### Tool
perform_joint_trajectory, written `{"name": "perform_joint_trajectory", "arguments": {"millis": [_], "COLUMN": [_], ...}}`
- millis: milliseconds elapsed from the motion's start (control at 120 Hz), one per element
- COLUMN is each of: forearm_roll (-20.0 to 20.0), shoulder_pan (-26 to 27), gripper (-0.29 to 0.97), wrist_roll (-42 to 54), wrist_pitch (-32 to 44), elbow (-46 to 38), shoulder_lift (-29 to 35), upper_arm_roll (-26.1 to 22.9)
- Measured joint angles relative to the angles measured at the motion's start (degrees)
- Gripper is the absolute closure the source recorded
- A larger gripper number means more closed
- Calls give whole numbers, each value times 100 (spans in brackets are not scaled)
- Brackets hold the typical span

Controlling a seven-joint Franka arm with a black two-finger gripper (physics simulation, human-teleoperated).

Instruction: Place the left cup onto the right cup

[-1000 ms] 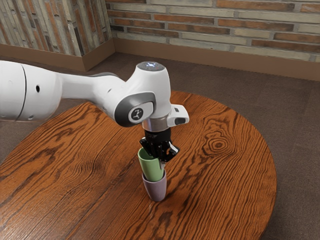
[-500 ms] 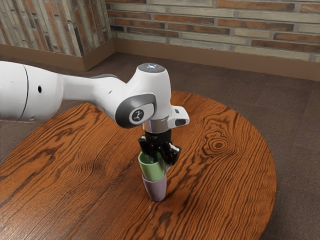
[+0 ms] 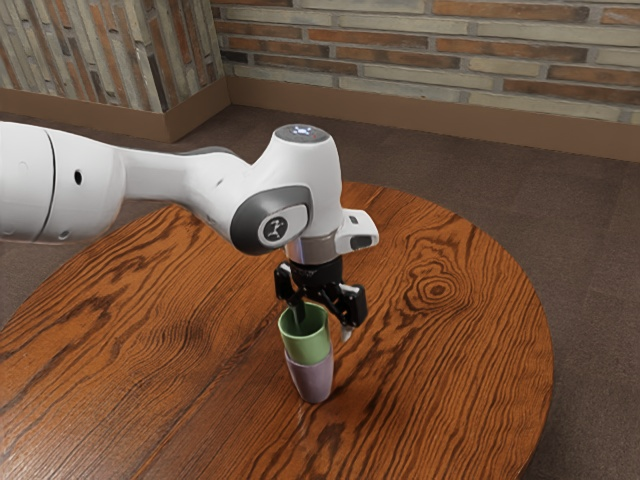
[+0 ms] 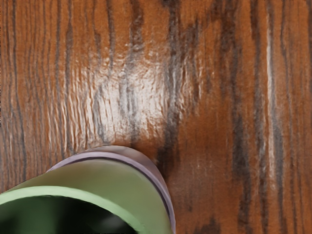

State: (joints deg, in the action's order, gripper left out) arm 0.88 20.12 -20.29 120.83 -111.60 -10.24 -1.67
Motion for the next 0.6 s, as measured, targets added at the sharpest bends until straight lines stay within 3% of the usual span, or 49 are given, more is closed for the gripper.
{"name": "perform_joint_trajectory", "arguments": {"millis": [275, 425, 600], "forearm_roll": [127, 329, 459], "shoulder_pan": [45, 59, -93], "gripper": [3, 2, 2], "wrist_roll": [-53, -13, 751], "wrist_pitch": [-137, -544, -1296], "elbow": [283, 672, 1617], "shoulder_lift": [380, 722, 820], "upper_arm_roll": [-9, -7, 42]}}
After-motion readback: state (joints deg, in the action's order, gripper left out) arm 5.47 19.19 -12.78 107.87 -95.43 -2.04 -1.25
